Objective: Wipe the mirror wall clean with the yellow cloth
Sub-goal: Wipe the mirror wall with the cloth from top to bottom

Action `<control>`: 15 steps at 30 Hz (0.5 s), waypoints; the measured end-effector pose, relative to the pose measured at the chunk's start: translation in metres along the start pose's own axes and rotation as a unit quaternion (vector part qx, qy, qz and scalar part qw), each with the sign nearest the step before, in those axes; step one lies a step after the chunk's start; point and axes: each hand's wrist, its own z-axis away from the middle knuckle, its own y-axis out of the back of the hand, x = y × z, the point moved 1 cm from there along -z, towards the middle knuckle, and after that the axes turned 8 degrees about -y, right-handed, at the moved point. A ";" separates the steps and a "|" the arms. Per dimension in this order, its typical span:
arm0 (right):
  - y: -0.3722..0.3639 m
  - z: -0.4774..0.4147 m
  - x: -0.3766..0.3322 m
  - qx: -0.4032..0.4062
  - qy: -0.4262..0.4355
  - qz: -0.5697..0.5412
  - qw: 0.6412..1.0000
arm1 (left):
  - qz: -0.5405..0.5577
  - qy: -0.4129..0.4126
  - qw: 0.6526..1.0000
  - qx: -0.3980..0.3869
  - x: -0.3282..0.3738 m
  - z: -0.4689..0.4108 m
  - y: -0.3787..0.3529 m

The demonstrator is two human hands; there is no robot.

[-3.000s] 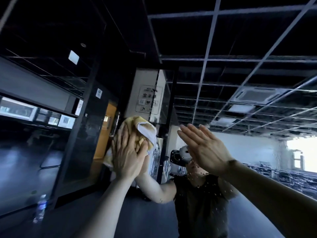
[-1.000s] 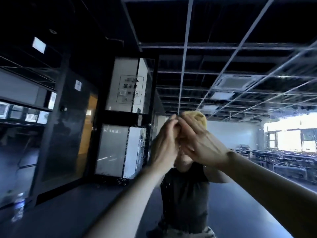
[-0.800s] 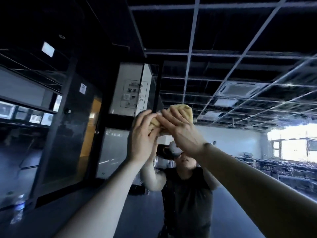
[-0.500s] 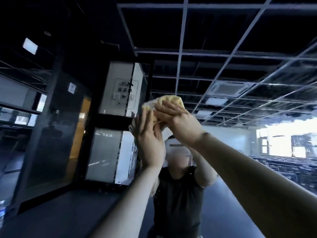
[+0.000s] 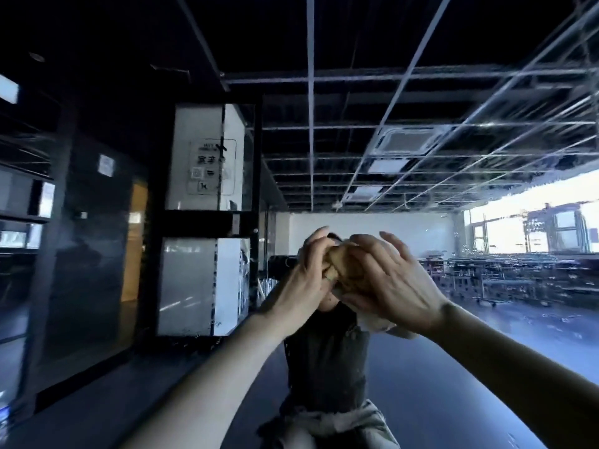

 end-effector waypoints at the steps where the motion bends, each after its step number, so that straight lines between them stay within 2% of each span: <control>1: -0.007 -0.008 -0.003 -0.010 0.014 -0.025 1.000 | -0.011 -0.025 0.999 0.027 -0.003 -0.004 0.010; 6: -0.031 -0.043 -0.028 0.032 0.043 -0.062 0.997 | -0.033 0.019 0.995 0.094 -0.019 -0.002 0.038; 9: -0.044 -0.055 -0.035 0.017 0.109 -0.023 0.994 | -0.005 0.106 0.989 0.106 -0.027 0.004 0.043; 11: -0.051 -0.054 -0.028 0.004 0.110 -0.022 0.994 | -0.015 0.131 0.986 0.106 -0.031 0.005 0.039; 13: -0.053 -0.049 -0.023 0.005 0.100 -0.041 0.994 | -0.028 0.125 0.986 0.104 -0.037 0.007 0.036; 15: -0.047 -0.044 -0.016 0.012 0.096 -0.056 0.994 | -0.036 0.091 0.993 0.065 -0.038 0.009 0.036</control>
